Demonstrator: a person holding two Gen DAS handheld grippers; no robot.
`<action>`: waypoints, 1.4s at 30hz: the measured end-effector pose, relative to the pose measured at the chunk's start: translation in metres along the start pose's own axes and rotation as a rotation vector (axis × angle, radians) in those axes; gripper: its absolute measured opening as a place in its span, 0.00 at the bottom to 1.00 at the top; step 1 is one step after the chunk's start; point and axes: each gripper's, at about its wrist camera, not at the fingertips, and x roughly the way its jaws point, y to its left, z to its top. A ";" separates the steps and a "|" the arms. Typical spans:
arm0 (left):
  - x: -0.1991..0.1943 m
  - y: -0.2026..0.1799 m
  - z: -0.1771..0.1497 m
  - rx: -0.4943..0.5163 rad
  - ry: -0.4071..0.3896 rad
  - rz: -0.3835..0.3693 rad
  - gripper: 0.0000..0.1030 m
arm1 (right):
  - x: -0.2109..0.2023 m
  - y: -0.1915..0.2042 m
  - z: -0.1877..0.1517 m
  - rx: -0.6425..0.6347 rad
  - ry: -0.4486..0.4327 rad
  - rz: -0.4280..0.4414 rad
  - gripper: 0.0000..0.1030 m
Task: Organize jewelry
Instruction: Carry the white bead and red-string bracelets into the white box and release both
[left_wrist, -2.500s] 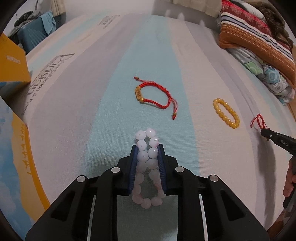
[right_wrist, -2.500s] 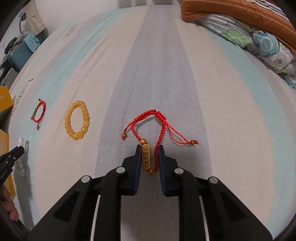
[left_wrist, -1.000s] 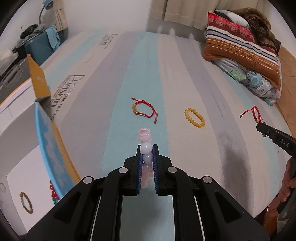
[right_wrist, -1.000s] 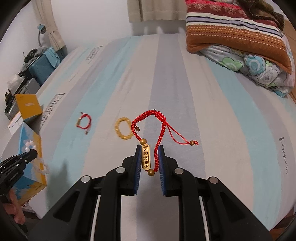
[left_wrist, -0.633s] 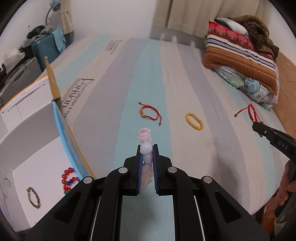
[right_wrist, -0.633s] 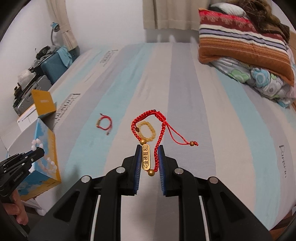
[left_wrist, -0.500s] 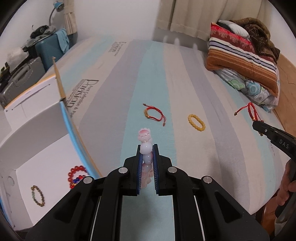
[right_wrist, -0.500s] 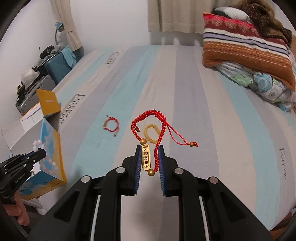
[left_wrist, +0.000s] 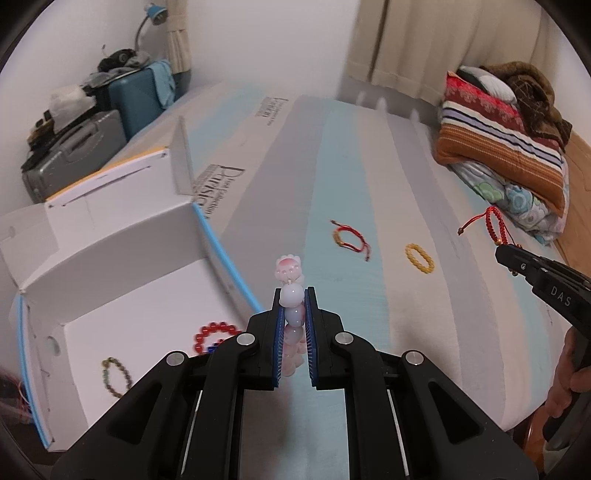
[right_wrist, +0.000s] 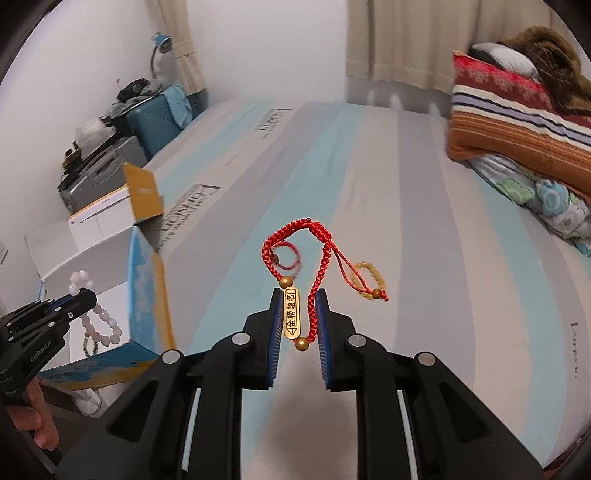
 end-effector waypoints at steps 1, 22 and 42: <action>-0.003 0.006 0.000 -0.007 -0.002 0.006 0.09 | 0.000 0.007 0.001 -0.007 -0.003 0.002 0.16; -0.041 0.125 -0.022 -0.138 -0.016 0.120 0.09 | 0.008 0.144 0.008 -0.161 -0.013 0.125 0.16; -0.022 0.216 -0.063 -0.312 0.136 0.173 0.09 | 0.074 0.270 -0.024 -0.369 0.192 0.222 0.16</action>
